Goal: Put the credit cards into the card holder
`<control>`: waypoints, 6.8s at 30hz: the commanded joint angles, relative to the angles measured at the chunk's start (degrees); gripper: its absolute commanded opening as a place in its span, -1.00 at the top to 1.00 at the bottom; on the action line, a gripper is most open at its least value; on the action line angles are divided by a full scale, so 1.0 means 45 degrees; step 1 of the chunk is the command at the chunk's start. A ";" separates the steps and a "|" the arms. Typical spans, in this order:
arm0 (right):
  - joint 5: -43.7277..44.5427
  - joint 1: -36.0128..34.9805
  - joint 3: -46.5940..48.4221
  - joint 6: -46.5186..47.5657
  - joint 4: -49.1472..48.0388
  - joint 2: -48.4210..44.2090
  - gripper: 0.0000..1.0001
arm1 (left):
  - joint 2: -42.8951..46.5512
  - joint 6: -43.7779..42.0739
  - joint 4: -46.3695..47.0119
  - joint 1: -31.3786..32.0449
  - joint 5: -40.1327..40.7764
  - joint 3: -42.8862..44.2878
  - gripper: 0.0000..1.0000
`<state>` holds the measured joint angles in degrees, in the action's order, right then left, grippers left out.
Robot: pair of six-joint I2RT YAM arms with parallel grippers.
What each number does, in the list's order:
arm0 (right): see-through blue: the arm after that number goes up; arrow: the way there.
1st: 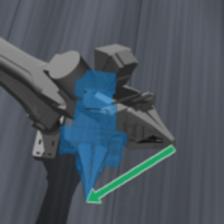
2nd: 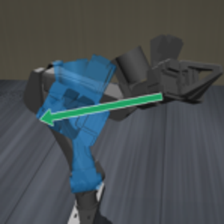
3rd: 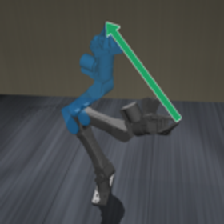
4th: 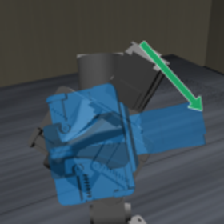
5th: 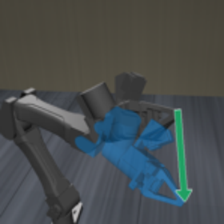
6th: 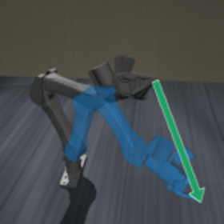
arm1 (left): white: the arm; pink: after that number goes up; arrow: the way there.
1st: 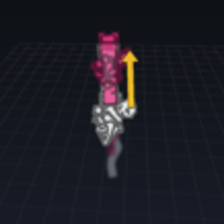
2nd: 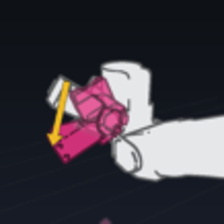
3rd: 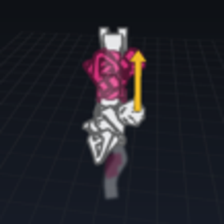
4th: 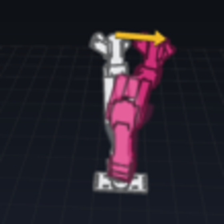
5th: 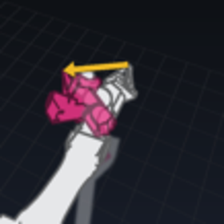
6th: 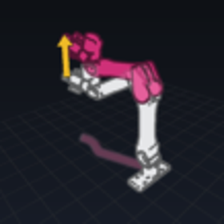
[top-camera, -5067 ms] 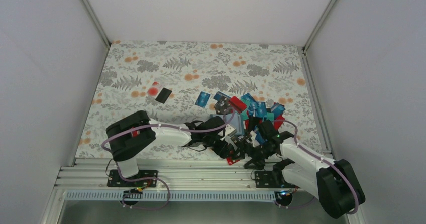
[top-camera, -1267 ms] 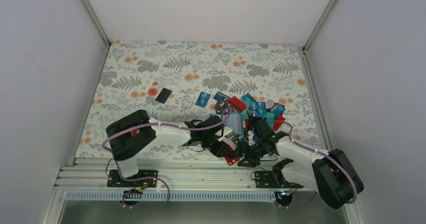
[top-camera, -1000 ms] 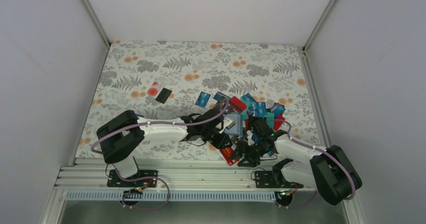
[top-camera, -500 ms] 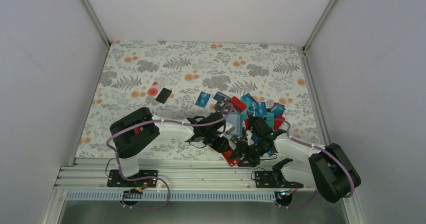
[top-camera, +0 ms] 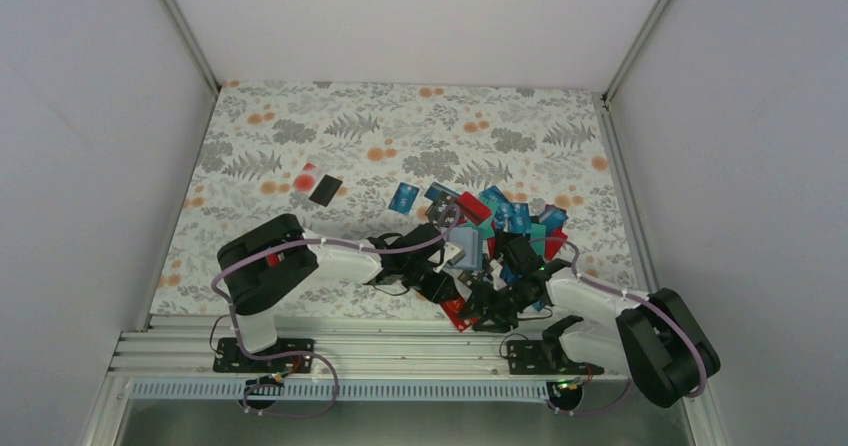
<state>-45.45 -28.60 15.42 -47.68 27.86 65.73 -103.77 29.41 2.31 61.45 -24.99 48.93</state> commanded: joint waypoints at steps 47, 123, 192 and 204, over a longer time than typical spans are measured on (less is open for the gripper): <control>0.2015 0.0470 0.1417 -0.0846 -0.0445 -0.2805 0.65 | -0.0670 0.1272 0.0666 -0.0064 -0.1275 -0.0913 0.50; -0.3181 0.2438 0.6864 0.0667 -0.2472 -0.0252 0.92 | 0.4576 0.2563 0.8957 -0.4081 -0.5086 -0.3481 0.95; 0.1514 -0.1003 1.0059 -0.5453 -0.0506 0.2332 0.45 | 0.5989 -0.6647 -0.5125 0.2135 1.4884 0.2133 0.95; 0.1679 -0.0982 1.0152 -0.4925 -0.0142 0.2348 0.92 | 0.5351 -0.6405 -0.5849 0.2574 1.5311 0.2580 0.84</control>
<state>-38.41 -32.56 60.34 -72.42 27.94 76.62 -78.39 -0.34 -23.14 72.27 44.45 57.52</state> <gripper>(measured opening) 0.045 0.031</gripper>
